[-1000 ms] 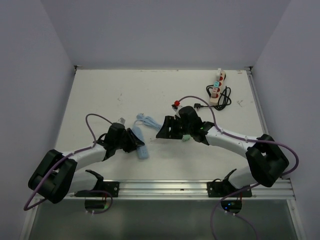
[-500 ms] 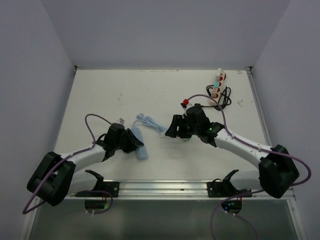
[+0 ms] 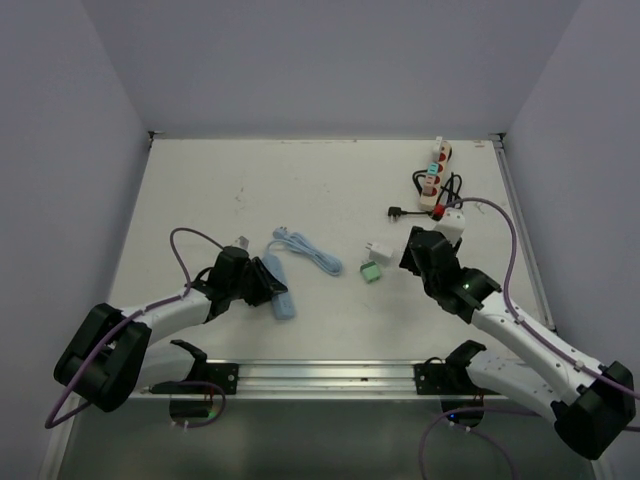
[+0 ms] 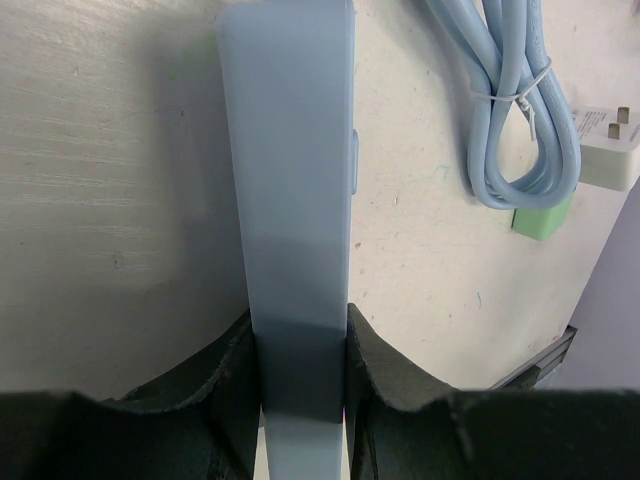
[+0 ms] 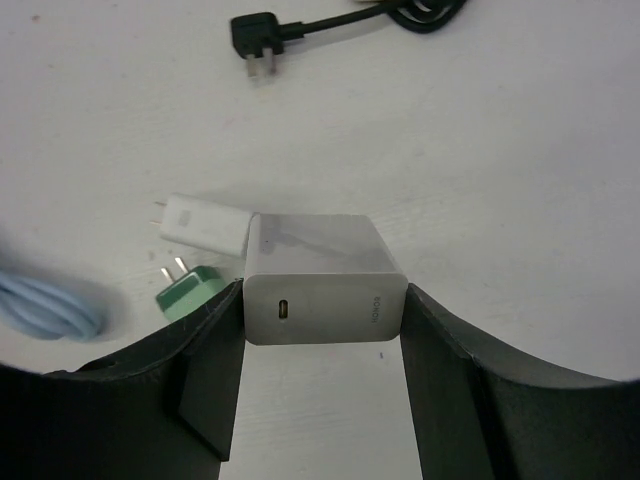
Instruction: Pull the plug off the socket
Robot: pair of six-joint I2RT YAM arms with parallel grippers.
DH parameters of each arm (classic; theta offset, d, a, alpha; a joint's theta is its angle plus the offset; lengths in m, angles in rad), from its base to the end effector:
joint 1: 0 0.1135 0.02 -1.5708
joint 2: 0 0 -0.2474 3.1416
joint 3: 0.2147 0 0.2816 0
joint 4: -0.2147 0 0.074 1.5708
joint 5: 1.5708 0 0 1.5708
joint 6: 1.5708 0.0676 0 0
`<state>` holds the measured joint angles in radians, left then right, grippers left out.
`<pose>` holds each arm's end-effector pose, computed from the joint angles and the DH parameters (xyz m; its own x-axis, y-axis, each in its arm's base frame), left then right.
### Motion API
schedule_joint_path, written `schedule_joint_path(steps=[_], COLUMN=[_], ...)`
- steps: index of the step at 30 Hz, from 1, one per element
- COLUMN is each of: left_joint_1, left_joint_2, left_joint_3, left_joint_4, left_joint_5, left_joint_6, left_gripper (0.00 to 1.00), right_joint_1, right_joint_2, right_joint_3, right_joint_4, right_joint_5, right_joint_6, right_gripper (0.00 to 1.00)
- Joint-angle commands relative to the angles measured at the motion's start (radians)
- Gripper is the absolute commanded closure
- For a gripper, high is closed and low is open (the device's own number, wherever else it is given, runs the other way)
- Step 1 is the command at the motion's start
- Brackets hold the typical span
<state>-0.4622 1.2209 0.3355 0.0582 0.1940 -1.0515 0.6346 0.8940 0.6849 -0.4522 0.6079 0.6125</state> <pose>0.2187 -0.1235 0.0676 -0.8082 -0.5491 -0.2128 -0.2968 0.6919 -0.6581 0.2233 0.1164 0.2284 -0.4758 0.2358 -0.8474 0.1832 0.9688 0.1667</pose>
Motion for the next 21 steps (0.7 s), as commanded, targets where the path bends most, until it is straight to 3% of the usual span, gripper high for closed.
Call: schedule_joint_path(steps=[1, 15, 21], left_joint_1=[0.003, 0.003, 0.003], left_joint_2=[0.026, 0.017, 0.015], left_joint_3=[-0.030, -0.043, -0.047], left_joint_4=[-0.106, -0.090, -0.087], left_joint_5=[-0.027, -0.019, -0.016], left_joint_6=[0.045, 0.039, 0.036], left_gripper=[1.00, 1.00, 1.00], right_joint_1=[0.000, 0.000, 0.000], right_joint_2=[0.022, 0.226, 0.313], right_joint_3=[-0.036, -0.082, -0.077], right_joint_4=[0.004, 0.185, 0.211], right_joint_5=[0.193, 0.231, 0.185], right_joint_6=[0.044, 0.024, 0.044], right_gripper=[1.00, 1.00, 0.93])
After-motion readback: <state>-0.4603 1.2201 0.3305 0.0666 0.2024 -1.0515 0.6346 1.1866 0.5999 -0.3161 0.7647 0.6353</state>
